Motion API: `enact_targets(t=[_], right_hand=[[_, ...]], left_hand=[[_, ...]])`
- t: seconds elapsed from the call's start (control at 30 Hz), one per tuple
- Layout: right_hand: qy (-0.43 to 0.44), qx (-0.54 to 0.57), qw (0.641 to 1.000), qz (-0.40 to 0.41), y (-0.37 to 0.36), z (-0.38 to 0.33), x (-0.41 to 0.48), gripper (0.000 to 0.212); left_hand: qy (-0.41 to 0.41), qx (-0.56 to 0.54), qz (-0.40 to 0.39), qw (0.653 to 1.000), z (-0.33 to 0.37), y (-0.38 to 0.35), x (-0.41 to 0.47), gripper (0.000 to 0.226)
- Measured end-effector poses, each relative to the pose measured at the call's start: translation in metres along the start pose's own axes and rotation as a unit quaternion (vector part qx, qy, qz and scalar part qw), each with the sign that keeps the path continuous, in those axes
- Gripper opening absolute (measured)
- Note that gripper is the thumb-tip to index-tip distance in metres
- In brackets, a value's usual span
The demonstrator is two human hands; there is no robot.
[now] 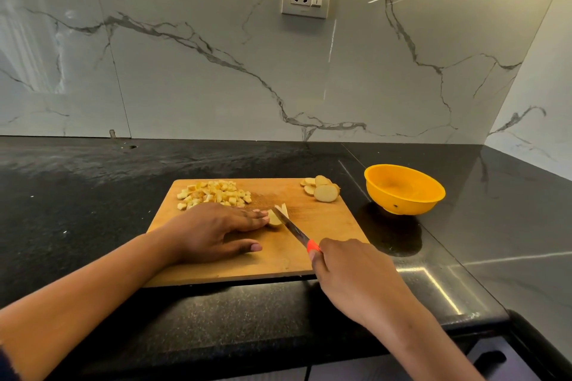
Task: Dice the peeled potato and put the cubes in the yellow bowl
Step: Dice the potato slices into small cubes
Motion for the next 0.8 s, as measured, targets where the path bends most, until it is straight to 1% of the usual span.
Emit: enact_targets(t=[0.13,0.3,0.57,0.8], right_hand=[[-0.001,0.016,1.000,-0.009,0.001,-0.005,0.010,0.032],[0.006,-0.003,1.000,-0.027,0.004,-0.009,0.018,0.033],[0.039,-0.051,0.996,-0.064,0.013,-0.016,0.022,0.024],[0.036,-0.072,0.993,-0.085,0.015,-0.029,0.026,0.024]], left_hand=[[-0.004,0.013,0.001,1.000,0.000,0.001,-0.001,0.078],[-0.003,0.037,0.002,0.999,0.002,0.001,-0.001,0.081],[-0.011,0.049,-0.001,0.999,-0.002,0.000,0.001,0.076],[-0.010,0.054,-0.011,0.998,-0.001,0.000,0.001,0.074]])
Point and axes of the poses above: each hand's wrist, its own x-axis towards the middle knuckle, its own y-axis out of the back of the hand, z = x × y, the point moved 1 cm from there along x, towards the middle knuckle, and after that the axes turned 12 degrees about -x, right-handed, at the moved point
